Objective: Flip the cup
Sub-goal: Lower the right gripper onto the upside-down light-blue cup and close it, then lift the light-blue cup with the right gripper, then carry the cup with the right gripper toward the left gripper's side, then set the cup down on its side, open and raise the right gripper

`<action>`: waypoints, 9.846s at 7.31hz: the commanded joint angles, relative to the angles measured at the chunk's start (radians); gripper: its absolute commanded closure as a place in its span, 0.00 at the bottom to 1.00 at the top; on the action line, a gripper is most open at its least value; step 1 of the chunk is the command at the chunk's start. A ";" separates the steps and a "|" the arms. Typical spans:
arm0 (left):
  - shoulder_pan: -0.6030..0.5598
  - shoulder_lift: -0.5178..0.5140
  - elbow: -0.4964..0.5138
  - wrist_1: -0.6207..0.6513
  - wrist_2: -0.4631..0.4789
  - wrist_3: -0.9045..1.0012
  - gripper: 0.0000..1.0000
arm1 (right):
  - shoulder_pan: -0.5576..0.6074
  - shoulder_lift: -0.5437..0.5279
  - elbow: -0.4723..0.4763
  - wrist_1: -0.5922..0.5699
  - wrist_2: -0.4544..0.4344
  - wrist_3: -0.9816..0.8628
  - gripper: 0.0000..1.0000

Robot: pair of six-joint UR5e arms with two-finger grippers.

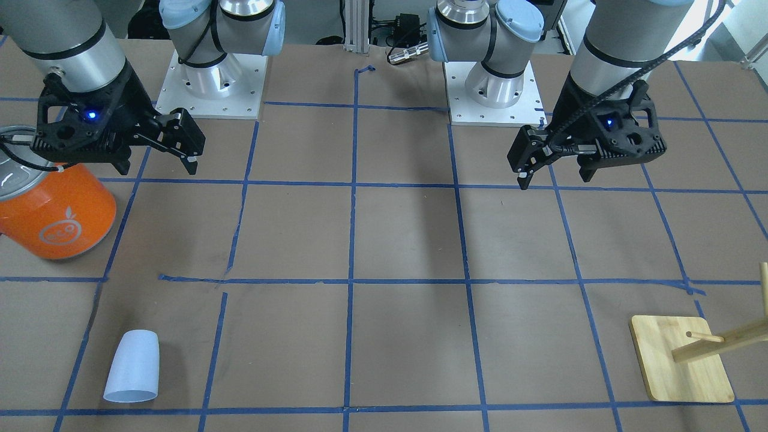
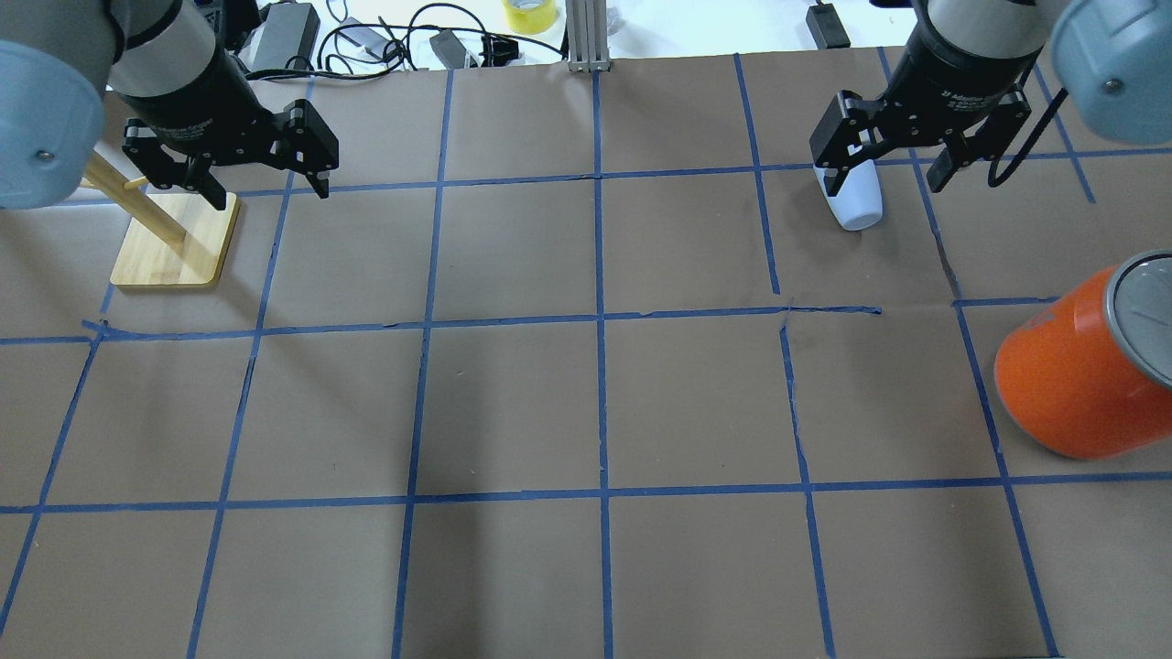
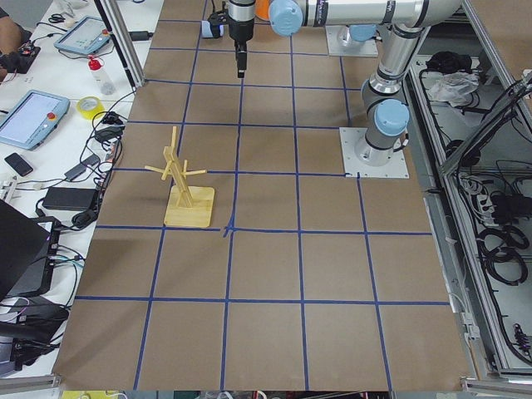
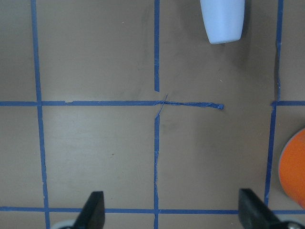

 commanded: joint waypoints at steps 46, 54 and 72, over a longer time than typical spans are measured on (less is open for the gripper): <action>0.006 0.008 -0.059 -0.004 -0.030 0.001 0.00 | 0.433 0.502 0.119 -0.827 0.207 -1.060 0.83; 0.008 -0.001 -0.059 0.004 -0.030 -0.010 0.00 | 0.439 0.557 0.106 -0.868 0.204 -1.065 0.68; -0.043 -0.264 -0.171 0.379 -0.489 -0.022 0.00 | 0.026 -0.099 0.060 -0.084 0.030 -0.330 0.00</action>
